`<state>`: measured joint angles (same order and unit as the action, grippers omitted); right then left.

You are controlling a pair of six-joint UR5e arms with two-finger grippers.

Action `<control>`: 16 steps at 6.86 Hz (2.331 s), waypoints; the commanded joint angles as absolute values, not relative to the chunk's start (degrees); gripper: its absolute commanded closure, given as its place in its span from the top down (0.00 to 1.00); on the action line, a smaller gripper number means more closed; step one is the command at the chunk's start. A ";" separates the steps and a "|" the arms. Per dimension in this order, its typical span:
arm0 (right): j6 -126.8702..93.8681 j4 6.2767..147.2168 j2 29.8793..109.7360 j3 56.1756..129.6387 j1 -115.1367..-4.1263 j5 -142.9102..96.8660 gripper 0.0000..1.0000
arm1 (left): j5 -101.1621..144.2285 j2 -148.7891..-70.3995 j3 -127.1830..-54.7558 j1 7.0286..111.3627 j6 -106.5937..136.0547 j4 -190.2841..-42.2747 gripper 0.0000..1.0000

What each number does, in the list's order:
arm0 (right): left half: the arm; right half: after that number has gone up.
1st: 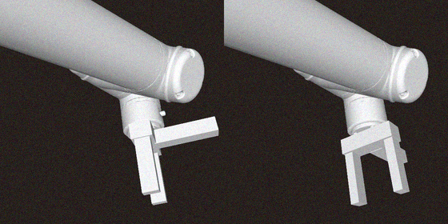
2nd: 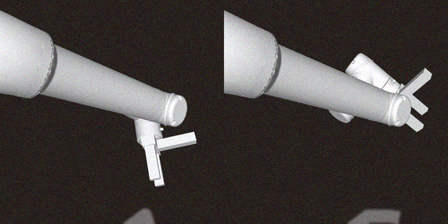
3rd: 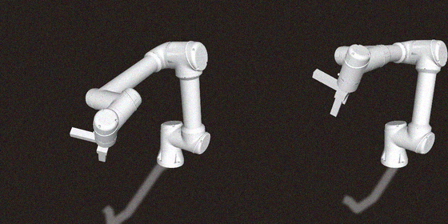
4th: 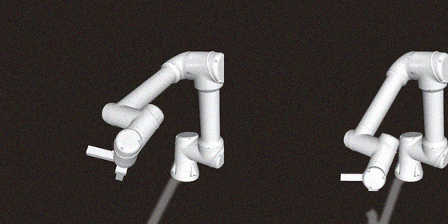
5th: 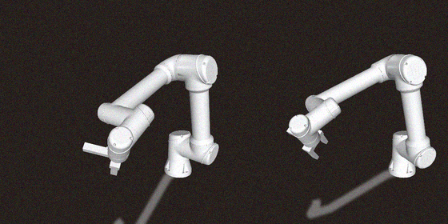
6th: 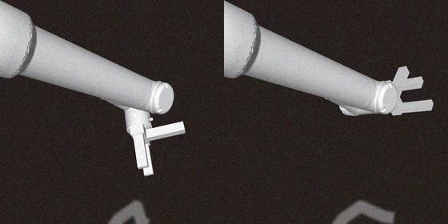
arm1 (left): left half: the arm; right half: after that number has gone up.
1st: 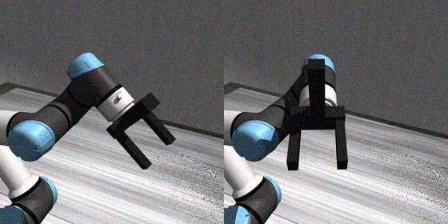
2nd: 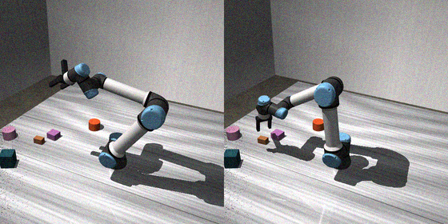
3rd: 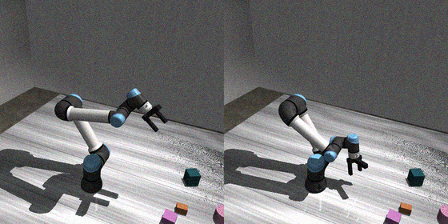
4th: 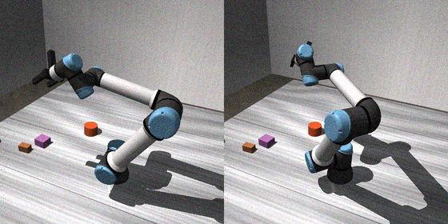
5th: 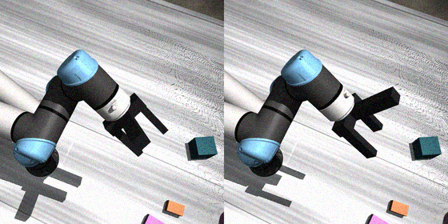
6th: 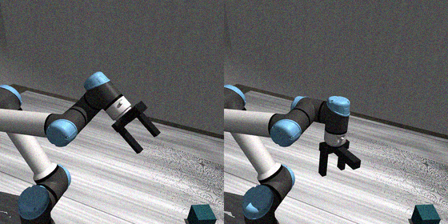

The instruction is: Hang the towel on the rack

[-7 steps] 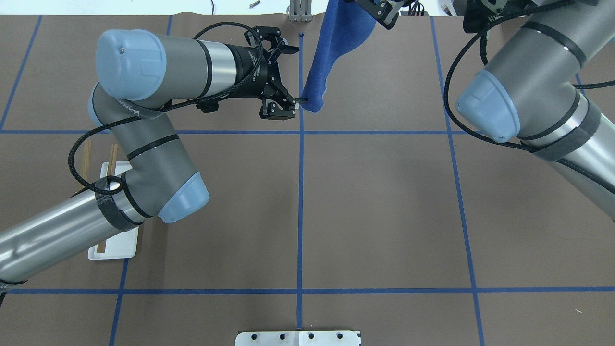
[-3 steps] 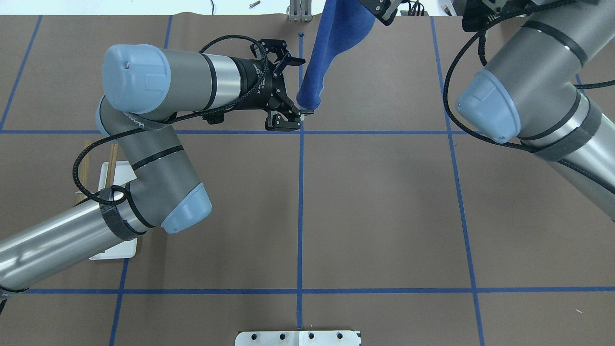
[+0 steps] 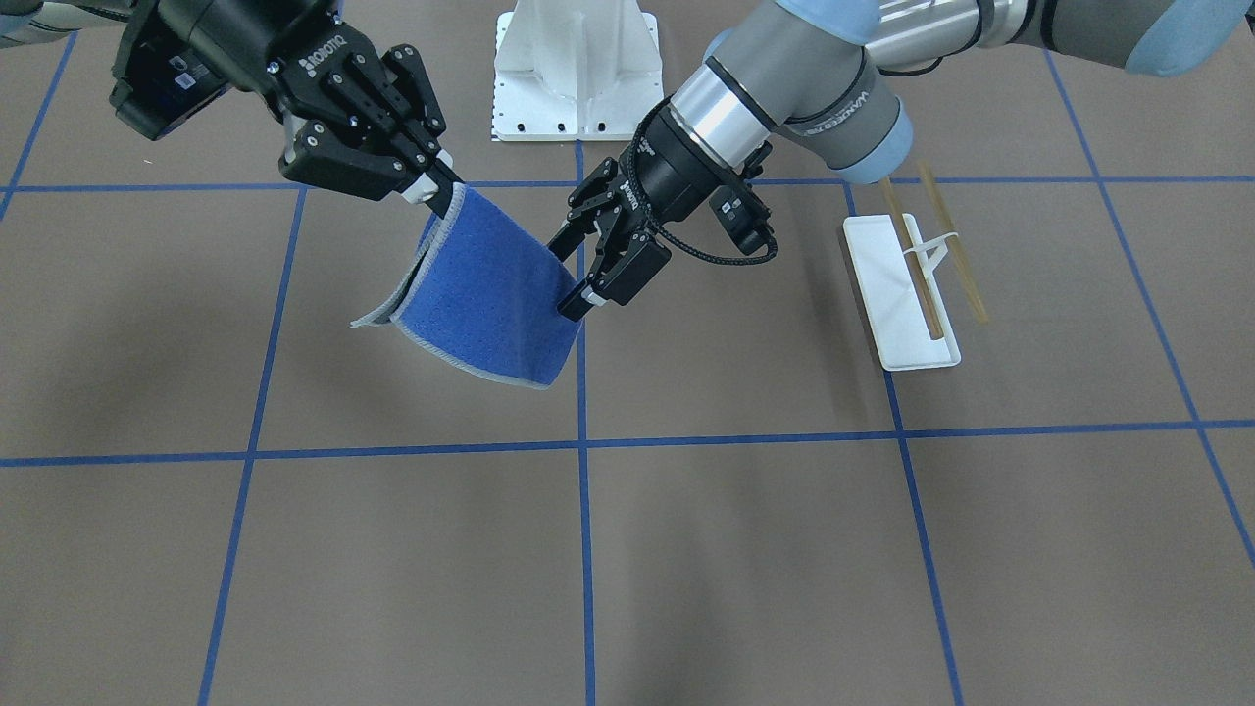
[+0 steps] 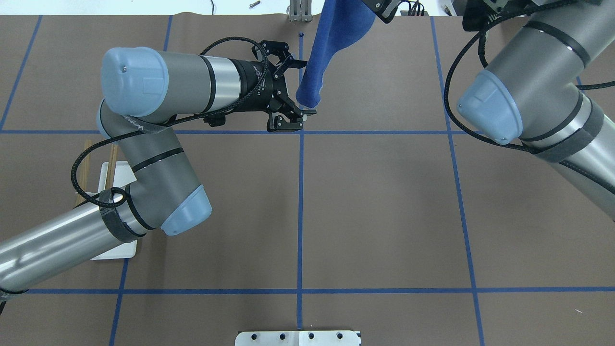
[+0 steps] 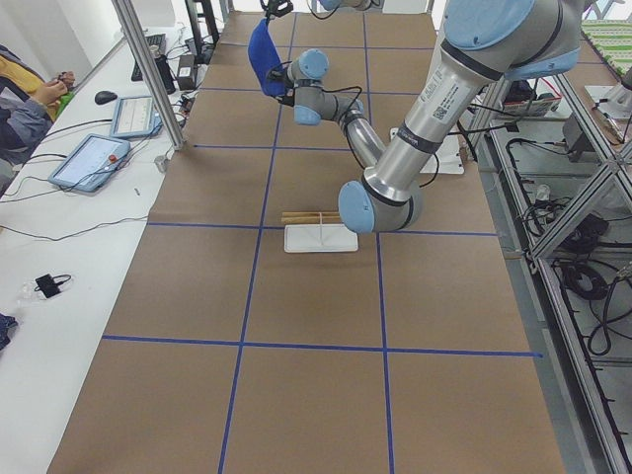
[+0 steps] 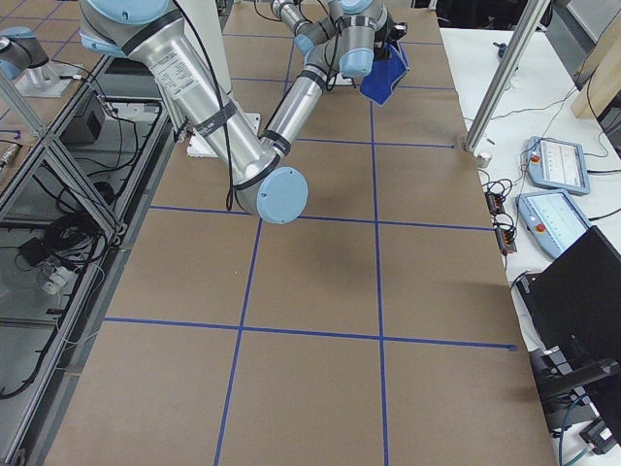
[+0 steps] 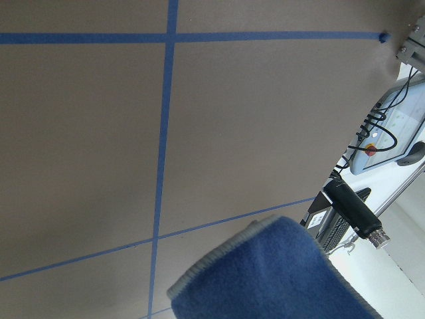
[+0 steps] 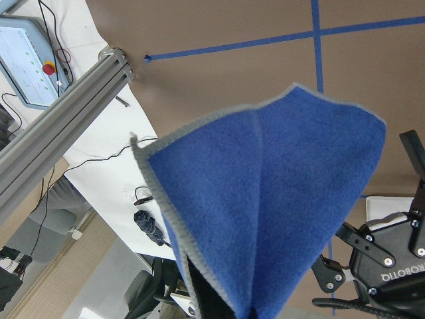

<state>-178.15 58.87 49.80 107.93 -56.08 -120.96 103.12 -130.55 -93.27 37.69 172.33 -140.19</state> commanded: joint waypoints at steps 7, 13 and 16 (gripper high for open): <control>-177.72 56.17 52.11 108.98 -55.99 -120.76 1.00 | 101.08 -127.79 -93.52 37.71 163.43 -143.88 0.00; -166.74 55.55 56.07 108.98 -55.73 -120.76 1.00 | 91.08 -118.75 -98.44 37.71 108.15 -143.35 0.00; -143.83 55.63 59.22 111.17 -54.16 -120.33 1.00 | 80.45 -110.77 -99.84 36.92 71.15 -143.26 0.00</control>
